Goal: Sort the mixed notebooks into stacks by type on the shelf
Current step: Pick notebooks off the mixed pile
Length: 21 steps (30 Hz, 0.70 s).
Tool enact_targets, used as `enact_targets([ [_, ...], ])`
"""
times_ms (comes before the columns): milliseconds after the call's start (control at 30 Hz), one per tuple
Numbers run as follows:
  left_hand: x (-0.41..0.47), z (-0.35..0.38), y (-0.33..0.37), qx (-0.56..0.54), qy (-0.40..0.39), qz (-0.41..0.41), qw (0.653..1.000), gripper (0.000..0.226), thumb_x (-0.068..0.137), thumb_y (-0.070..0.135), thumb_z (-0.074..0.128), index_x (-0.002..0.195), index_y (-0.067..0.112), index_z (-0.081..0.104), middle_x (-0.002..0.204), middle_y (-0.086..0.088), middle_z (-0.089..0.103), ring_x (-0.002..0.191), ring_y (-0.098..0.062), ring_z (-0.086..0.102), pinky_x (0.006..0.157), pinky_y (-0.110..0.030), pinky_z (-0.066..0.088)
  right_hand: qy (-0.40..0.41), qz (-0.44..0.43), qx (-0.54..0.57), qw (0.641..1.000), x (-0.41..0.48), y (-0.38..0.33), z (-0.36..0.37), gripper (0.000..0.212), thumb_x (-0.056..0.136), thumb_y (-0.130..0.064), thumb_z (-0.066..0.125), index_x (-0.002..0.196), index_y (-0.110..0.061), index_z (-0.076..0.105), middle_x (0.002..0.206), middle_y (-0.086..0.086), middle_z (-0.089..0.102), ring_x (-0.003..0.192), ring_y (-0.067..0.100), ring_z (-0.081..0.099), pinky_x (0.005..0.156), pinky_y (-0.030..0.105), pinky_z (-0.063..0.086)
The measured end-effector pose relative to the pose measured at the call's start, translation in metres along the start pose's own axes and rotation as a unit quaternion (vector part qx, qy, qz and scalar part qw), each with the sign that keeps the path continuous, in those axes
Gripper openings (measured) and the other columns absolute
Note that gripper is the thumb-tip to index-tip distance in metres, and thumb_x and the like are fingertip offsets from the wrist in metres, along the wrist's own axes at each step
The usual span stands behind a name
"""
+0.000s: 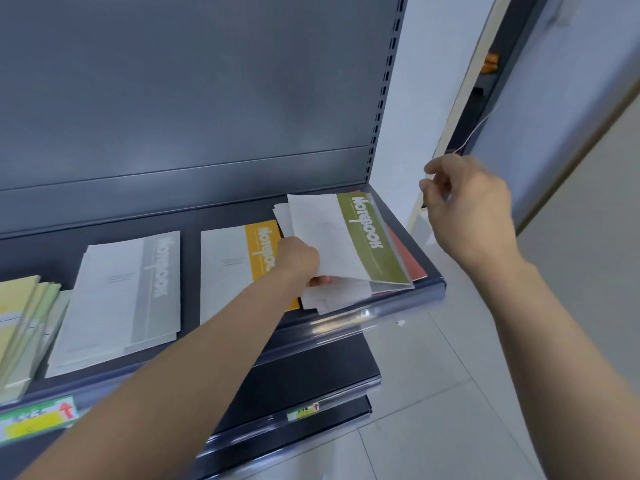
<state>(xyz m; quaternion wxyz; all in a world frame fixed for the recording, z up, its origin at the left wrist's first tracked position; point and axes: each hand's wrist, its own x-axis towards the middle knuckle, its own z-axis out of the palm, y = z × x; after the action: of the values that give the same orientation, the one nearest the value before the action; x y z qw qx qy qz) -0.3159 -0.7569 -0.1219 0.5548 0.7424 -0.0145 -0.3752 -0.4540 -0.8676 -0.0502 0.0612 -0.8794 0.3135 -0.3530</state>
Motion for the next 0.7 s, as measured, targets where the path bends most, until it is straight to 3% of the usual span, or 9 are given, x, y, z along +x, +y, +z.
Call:
enact_targets([
  [33,0.002,0.005,-0.001,0.019,-0.004,-0.001,1.000,0.019,0.096,-0.003,0.038,0.085,0.007,0.049,0.089,-0.013,0.058,0.045,-0.025,0.056,0.030,-0.028,0.048,0.000,0.001,-0.001,1.000,0.000,0.003,-0.001,0.023,0.092,-0.014,0.053,0.112,-0.006,0.060,0.099,0.012,0.062,0.091,0.031,0.057,0.074,0.030,0.040],
  [100,0.008,0.008,-0.002,0.082,-0.002,0.008,0.997,0.012,0.093,-0.001,0.045,0.102,0.004,0.051,0.101,-0.013,0.057,0.056,-0.026,0.057,0.036,-0.036,0.052,-0.003,0.000,0.002,1.000,0.001,0.006,-0.002,0.023,0.092,-0.015,0.054,0.112,-0.006,0.061,0.098,0.012,0.062,0.090,0.030,0.057,0.075,0.031,0.042],
  [167,0.010,0.005,-0.005,0.213,-0.006,0.026,0.977,0.017,0.094,0.011,0.048,0.109,0.004,0.049,0.093,-0.010,0.058,0.054,-0.024,0.058,0.044,-0.034,0.055,-0.012,-0.004,0.011,1.000,0.003,0.005,0.000,0.024,0.091,-0.016,0.055,0.113,-0.006,0.061,0.097,0.012,0.063,0.089,0.030,0.057,0.077,0.035,0.045],
  [233,0.010,-0.002,-0.008,0.435,-0.008,0.088,0.896,0.022,0.094,0.026,0.048,0.100,0.005,0.053,0.074,-0.005,0.057,0.052,-0.019,0.057,0.053,-0.028,0.052,-0.024,-0.013,0.018,0.999,0.005,-0.001,0.003,0.026,0.091,-0.018,0.056,0.114,-0.007,0.061,0.098,0.012,0.064,0.090,0.030,0.057,0.079,0.037,0.046],
  [300,0.009,-0.011,-0.007,0.574,0.032,0.169,0.801,0.030,0.094,0.035,0.048,0.103,0.007,0.056,0.079,-0.002,0.058,0.068,-0.018,0.055,0.058,-0.027,0.044,-0.035,-0.026,0.020,0.999,0.007,-0.010,0.006,0.028,0.091,-0.021,0.056,0.115,-0.008,0.060,0.101,0.012,0.064,0.093,0.028,0.057,0.080,0.039,0.046],
  [400,-0.002,-0.029,0.010,0.588,0.105,0.244,0.764,0.032,0.096,0.034,0.047,0.112,0.006,0.050,0.103,-0.008,0.061,0.085,-0.024,0.055,0.063,-0.029,0.039,-0.046,-0.055,0.033,0.997,0.013,-0.033,0.013,0.030,0.092,-0.024,0.054,0.117,-0.009,0.060,0.103,0.011,0.064,0.097,0.028,0.055,0.082,0.039,0.043],
  [533,-0.027,-0.078,0.038,0.551,0.189,0.400,0.707,0.028,0.097,0.026,0.044,0.118,0.009,0.048,0.113,-0.009,0.055,0.095,-0.027,0.054,0.074,-0.035,0.040,-0.065,-0.128,0.048,0.989,0.021,-0.082,0.019,0.034,0.093,-0.027,0.053,0.119,-0.007,0.058,0.111,0.014,0.061,0.106,0.033,0.051,0.088,0.040,0.038],
  [600,-0.041,-0.114,0.046,0.541,0.225,0.489,0.646,0.027,0.095,0.024,0.048,0.115,0.007,0.054,0.107,-0.011,0.058,0.094,-0.031,0.056,0.081,-0.037,0.041,-0.064,-0.169,0.051,0.982,0.024,-0.111,0.022,0.034,0.092,-0.027,0.055,0.119,-0.006,0.058,0.114,0.015,0.061,0.108,0.034,0.050,0.089,0.041,0.039],
  [700,-0.067,-0.175,0.048,0.527,0.291,0.557,0.572,0.023,0.085,0.018,0.054,0.099,0.002,0.062,0.086,-0.015,0.061,0.076,-0.036,0.060,0.075,-0.041,0.047,-0.069,-0.225,0.070,0.969,0.024,-0.164,0.026,0.035,0.091,-0.027,0.056,0.119,-0.007,0.058,0.116,0.013,0.060,0.109,0.034,0.049,0.088,0.042,0.038],
])
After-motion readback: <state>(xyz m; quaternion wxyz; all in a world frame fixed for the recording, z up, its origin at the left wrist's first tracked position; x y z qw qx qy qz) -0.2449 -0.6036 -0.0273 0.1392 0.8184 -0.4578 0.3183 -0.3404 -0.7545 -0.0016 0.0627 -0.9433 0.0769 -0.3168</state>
